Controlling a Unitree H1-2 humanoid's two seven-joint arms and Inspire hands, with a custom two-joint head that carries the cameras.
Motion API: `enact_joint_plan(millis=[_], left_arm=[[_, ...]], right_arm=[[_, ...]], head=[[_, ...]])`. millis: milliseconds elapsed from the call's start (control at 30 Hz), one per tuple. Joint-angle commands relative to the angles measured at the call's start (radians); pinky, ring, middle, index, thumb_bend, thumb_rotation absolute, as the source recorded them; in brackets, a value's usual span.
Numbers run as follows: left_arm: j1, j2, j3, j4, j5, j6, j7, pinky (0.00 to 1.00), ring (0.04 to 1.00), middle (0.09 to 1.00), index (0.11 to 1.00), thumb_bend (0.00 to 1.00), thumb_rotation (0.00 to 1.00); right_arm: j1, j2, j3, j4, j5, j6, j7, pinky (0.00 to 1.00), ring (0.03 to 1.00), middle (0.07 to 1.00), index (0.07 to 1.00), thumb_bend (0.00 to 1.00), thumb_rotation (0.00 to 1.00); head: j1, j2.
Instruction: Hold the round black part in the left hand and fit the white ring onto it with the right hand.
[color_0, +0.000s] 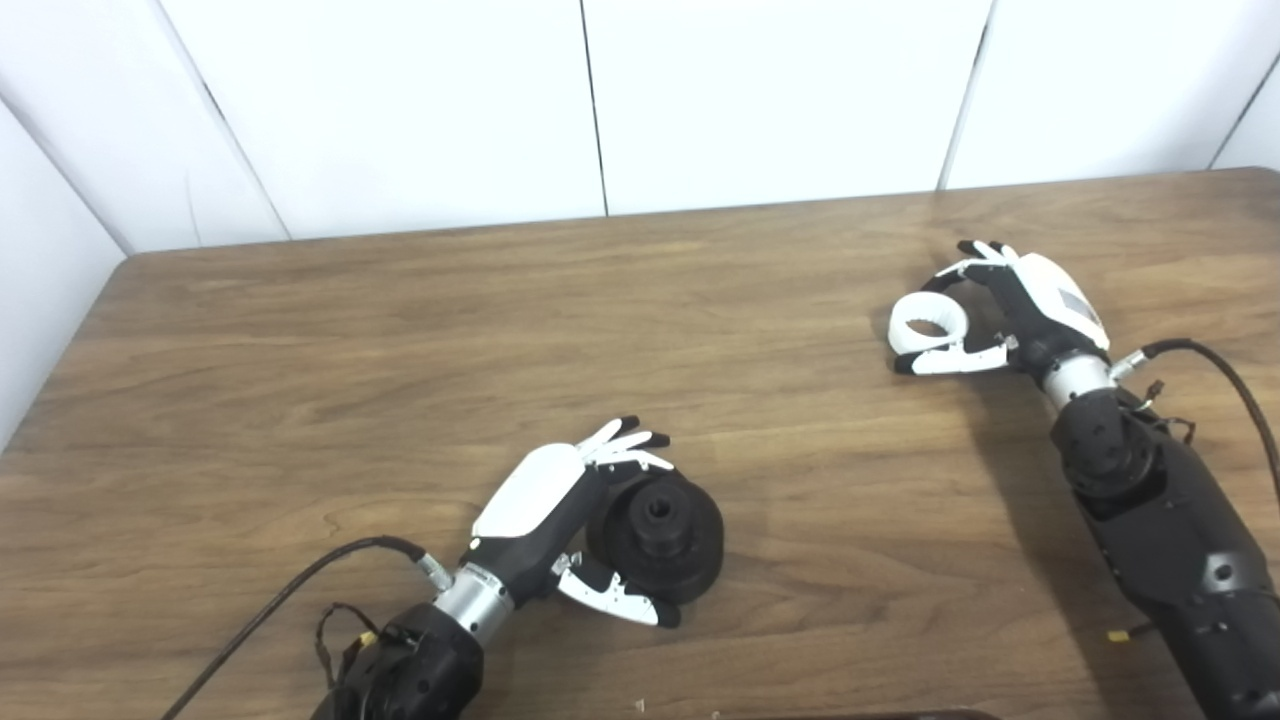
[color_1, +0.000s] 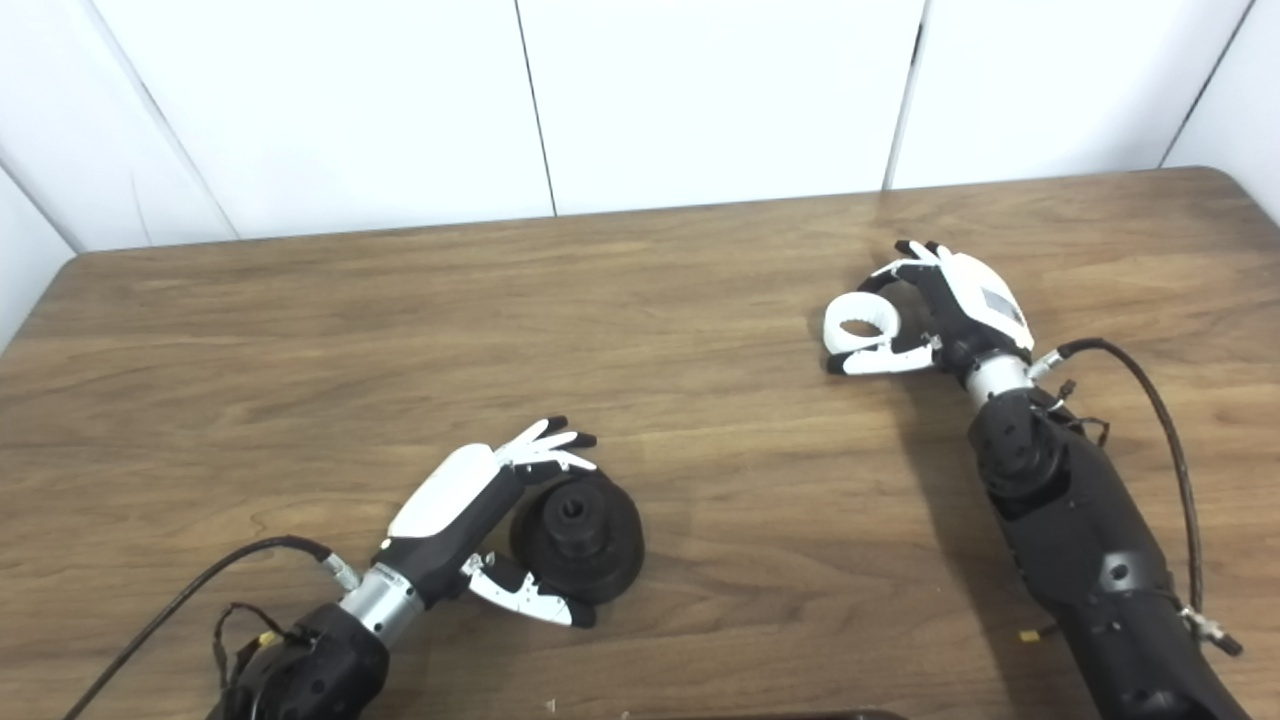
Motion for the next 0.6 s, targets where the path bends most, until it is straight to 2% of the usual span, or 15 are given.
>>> enact_joint_plan(millis=[0, 67, 100, 167, 567], left_arm=[[-0.012, 0.005, 0.005, 0.005, 0.013, -0.002, 0.007, 0.93, 0.991, 0.907, 0.606, 0.87, 0.23], [-0.012, 0.005, 0.006, 0.003, 0.013, -0.001, 0.007, 0.93, 0.991, 0.907, 0.605, 0.87, 0.23], [-0.011, 0.005, 0.007, 0.002, 0.013, 0.001, 0.006, 0.94, 0.992, 0.907, 0.606, 0.87, 0.23], [-0.01, 0.005, 0.008, 0.002, 0.013, 0.002, 0.007, 0.94, 0.992, 0.907, 0.607, 0.88, 0.23], [-0.013, 0.007, 0.008, 0.011, 0.019, -0.006, 0.015, 0.94, 0.991, 0.905, 0.607, 0.88, 0.22]], right_arm=[[-0.042, -0.02, -0.01, 0.0, 0.005, -0.03, -0.026, 1.0, 1.0, 0.926, 0.608, 0.91, 0.24], [-0.04, -0.018, -0.011, 0.003, 0.014, -0.04, -0.034, 1.0, 1.0, 0.923, 0.6, 0.91, 0.23], [-0.04, -0.016, -0.012, 0.005, 0.02, -0.045, -0.039, 1.0, 1.0, 0.912, 0.519, 0.63, 0.17], [-0.039, -0.015, -0.012, 0.007, 0.024, -0.052, -0.046, 1.0, 1.0, 0.907, 0.497, 0.55, 0.15], [-0.04, -0.019, -0.005, 0.01, 0.018, -0.066, -0.076, 0.97, 0.978, 0.883, 0.488, 0.52, 0.14]], head=[[-0.001, 0.001], [-0.002, 0.003], [-0.002, 0.003], [-0.002, 0.003], [-0.003, 0.002]])
